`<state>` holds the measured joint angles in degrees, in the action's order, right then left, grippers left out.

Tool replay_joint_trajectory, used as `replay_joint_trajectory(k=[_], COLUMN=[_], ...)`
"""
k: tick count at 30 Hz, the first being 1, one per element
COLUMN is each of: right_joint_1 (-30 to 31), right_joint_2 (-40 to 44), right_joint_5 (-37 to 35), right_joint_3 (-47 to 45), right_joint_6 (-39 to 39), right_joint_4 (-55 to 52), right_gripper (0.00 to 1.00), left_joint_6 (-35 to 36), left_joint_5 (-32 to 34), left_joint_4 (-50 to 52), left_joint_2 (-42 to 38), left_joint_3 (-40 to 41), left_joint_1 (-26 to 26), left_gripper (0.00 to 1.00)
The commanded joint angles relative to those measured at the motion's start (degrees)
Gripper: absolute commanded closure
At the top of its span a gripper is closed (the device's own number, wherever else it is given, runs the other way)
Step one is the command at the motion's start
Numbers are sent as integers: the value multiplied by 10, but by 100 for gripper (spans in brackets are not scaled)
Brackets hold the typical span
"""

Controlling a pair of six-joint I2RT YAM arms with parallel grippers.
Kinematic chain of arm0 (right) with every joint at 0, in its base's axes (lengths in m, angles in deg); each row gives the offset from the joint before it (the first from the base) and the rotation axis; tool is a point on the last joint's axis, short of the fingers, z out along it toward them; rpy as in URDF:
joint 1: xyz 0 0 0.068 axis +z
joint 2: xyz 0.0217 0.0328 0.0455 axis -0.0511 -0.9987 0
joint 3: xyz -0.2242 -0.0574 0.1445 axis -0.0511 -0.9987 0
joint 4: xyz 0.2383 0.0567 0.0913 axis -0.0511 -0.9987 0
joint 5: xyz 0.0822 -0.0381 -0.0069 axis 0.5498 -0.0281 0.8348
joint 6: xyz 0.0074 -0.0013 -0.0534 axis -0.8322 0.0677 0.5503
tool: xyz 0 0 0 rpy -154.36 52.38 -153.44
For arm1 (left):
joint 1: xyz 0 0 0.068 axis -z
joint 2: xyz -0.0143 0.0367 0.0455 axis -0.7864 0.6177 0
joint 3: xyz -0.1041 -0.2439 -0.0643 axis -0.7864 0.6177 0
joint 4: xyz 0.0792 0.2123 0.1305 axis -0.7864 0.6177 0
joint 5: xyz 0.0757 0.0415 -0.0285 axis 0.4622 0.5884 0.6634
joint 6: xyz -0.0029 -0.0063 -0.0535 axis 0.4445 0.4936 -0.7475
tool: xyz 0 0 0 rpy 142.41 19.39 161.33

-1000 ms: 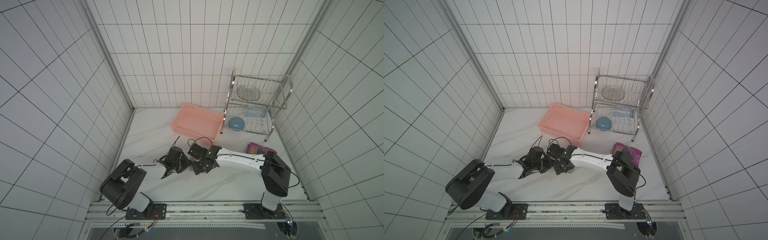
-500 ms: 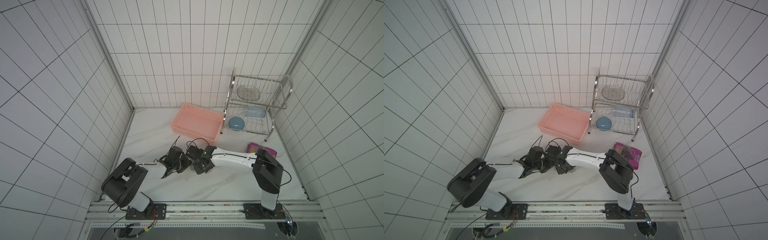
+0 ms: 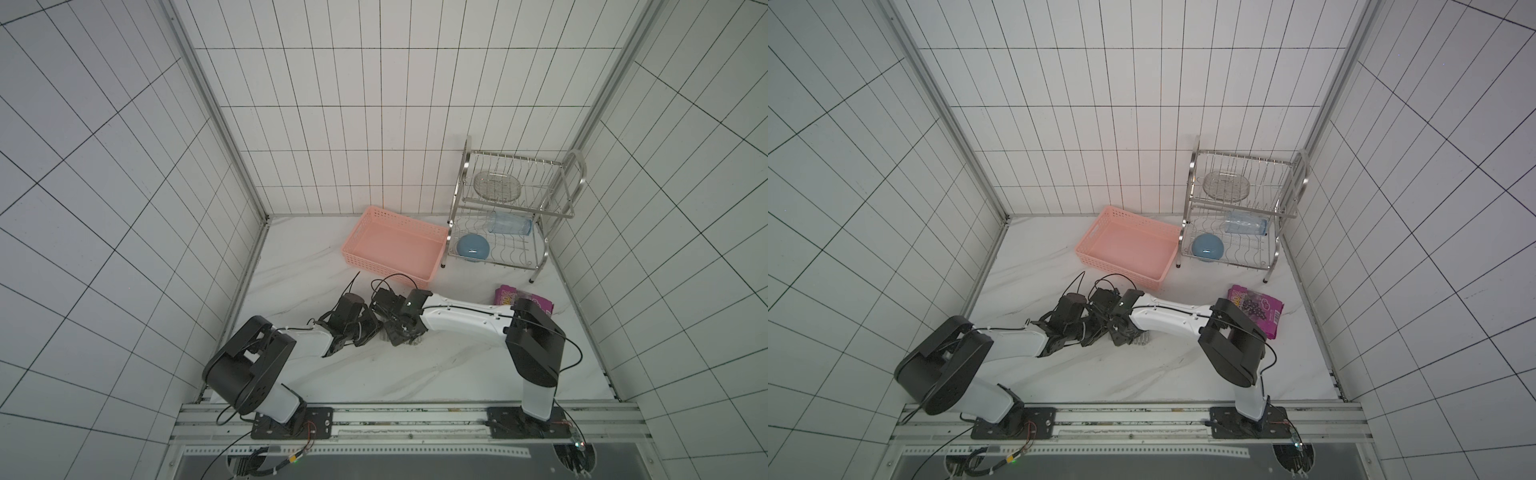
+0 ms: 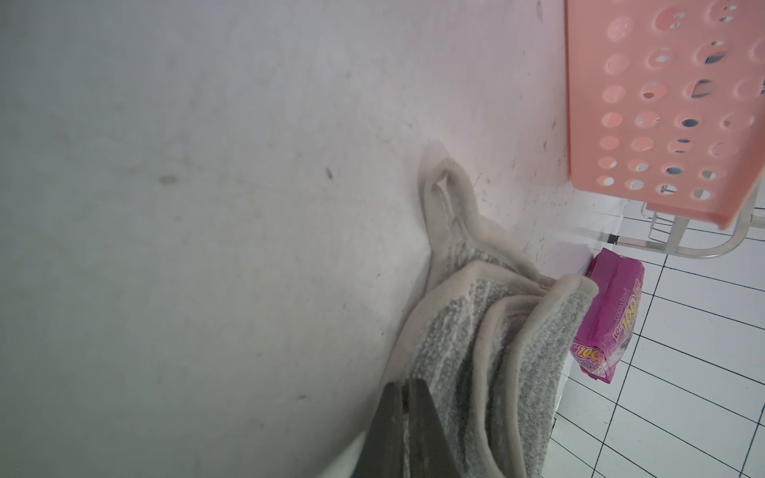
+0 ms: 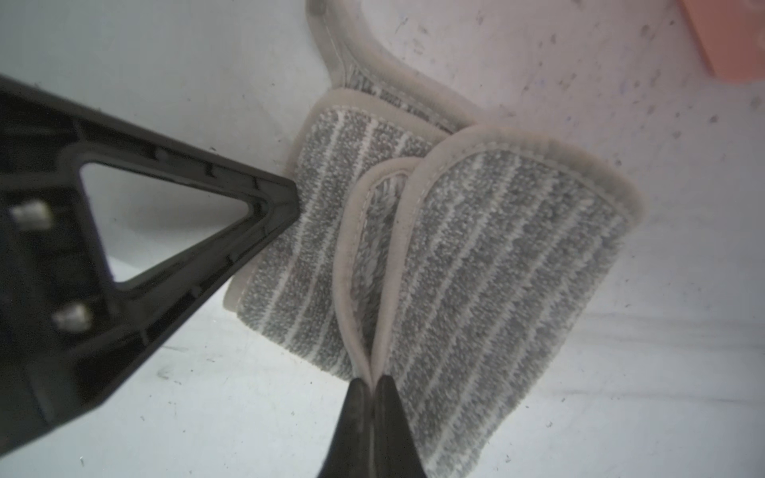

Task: Fold the square dishcloth
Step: Smooth out the cleaning item at the center of the board.

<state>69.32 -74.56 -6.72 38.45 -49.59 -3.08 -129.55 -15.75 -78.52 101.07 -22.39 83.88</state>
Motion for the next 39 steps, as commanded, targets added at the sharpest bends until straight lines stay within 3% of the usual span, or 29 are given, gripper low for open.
replay_joint_trajectory(k=[1,13,29,39], right_joint_1=[0,0,-20,-21], right_joint_2=[31,-6,-39,-38], right_joint_5=[-6,17,76,95], right_joint_3=[21,50,16,8], right_joint_6=[3,31,37,36], right_joint_4=[5,24,66,83], right_gripper=[100,100,99,91], left_joint_6=[-3,-5,9,16], left_joint_5=[-3,1,30,72], left_joint_4=[12,15,65,142], left_joint_2=[11,8,-15,-76], left_joint_3=[12,11,16,1], left_joint_1=[2,4,-10,-10], left_gripper=[91,91,90,81])
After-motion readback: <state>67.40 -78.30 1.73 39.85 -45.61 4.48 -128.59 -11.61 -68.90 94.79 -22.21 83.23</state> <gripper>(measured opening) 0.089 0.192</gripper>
